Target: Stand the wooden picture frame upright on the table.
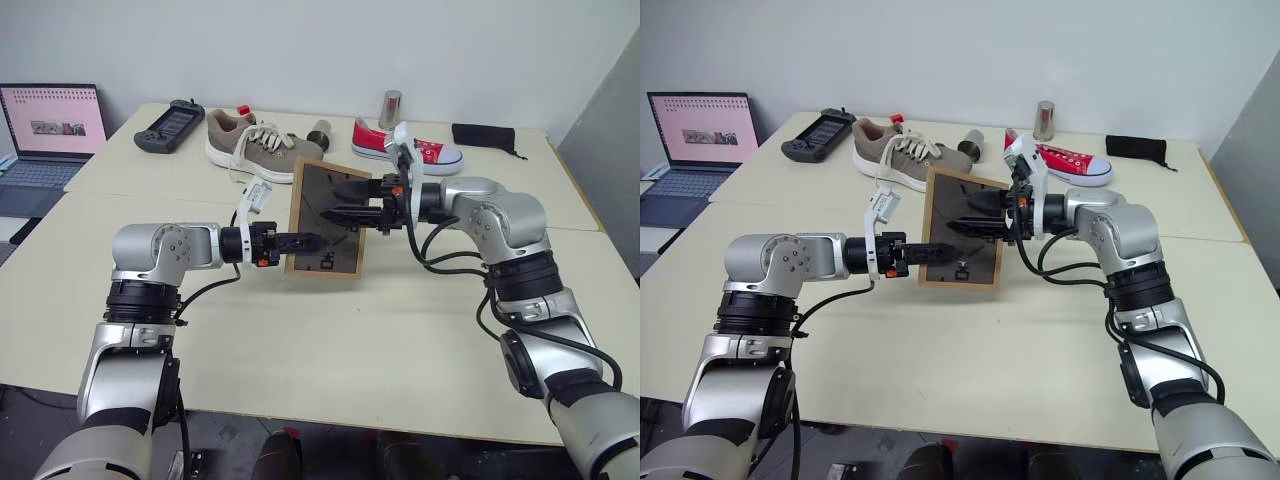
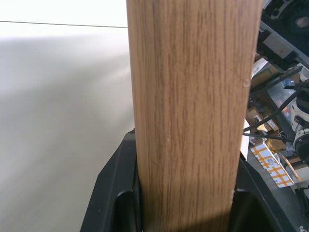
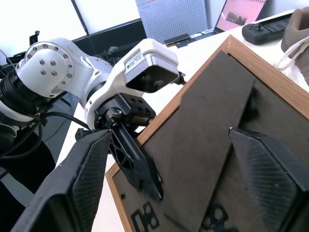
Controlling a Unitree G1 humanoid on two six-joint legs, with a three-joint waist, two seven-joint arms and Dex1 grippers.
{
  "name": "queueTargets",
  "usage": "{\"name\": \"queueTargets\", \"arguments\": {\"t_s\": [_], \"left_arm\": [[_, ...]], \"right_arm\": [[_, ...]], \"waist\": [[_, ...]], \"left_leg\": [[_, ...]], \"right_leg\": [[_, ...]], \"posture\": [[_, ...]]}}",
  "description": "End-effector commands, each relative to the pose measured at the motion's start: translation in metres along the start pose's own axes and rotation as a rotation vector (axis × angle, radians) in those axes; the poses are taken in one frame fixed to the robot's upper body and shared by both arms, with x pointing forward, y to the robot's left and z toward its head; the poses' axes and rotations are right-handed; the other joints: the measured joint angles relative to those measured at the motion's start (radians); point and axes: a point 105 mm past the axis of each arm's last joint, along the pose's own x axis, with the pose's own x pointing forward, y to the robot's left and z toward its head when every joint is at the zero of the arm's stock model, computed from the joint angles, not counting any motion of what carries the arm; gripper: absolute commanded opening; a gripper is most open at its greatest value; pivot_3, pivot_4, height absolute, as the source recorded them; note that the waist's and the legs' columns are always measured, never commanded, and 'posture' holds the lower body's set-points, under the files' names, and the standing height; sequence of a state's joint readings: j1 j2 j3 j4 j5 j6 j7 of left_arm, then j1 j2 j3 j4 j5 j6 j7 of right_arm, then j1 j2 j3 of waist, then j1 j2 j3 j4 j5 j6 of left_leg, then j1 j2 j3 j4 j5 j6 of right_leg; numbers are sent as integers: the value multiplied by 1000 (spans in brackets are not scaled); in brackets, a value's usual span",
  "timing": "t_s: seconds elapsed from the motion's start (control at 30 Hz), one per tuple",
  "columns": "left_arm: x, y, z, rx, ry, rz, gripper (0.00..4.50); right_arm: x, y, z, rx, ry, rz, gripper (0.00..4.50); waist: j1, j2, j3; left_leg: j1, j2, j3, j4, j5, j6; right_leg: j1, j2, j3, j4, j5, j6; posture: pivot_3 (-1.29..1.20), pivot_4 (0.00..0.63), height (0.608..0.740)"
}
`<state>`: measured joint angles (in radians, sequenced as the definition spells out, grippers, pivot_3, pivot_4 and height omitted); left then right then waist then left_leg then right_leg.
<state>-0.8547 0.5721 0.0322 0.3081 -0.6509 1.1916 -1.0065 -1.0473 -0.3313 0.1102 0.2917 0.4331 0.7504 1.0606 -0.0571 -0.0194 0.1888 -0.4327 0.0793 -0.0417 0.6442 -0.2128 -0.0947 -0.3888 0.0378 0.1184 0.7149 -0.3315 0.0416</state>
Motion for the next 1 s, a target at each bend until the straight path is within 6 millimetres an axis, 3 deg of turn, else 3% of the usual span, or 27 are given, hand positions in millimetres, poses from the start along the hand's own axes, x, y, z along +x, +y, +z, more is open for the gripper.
{"name": "queueTargets", "arguments": {"t_s": [0.03, 0.23, 0.5, 0.73, 1.0], "left_arm": [[-2, -10, 14, 71, -34, -23, 1294], [-3, -9, 14, 72, -33, -18, 1294], [-5, -8, 14, 76, -32, -10, 1294], [-5, -7, 14, 85, -27, -6, 1294], [-5, -6, 13, 83, -23, 1, 1294]], "right_arm": [[4, 2, 12, -56, -17, 2, 3976], [8, 5, 8, -76, -7, 14, 3976], [-7, -15, 5, -51, 3, -64, 3976], [-7, -20, 0, -32, 5, -77, 3976], [8, 18, 6, -24, -23, 91, 3976]], "waist": [[0, 0, 0], [0, 0, 0], [0, 0, 0], [-1, 0, 0], [-1, 0, 0]], "left_leg": [[0, 0, 0, 0, 0, 0], [0, 0, 0, 0, 0, 0], [0, 0, 0, 0, 0, 0], [0, 0, 0, 0, 0, 0], [0, 0, 0, 0, 0, 0]], "right_leg": [[0, 0, 0, 0, 0, 0], [0, 0, 0, 0, 0, 0], [0, 0, 0, 0, 0, 0], [0, 0, 0, 0, 0, 0], [0, 0, 0, 0, 0, 0]], "posture": [[0, 150, 740], [0, 150, 740], [0, 150, 740], [0, 150, 740], [0, 150, 740]]}}
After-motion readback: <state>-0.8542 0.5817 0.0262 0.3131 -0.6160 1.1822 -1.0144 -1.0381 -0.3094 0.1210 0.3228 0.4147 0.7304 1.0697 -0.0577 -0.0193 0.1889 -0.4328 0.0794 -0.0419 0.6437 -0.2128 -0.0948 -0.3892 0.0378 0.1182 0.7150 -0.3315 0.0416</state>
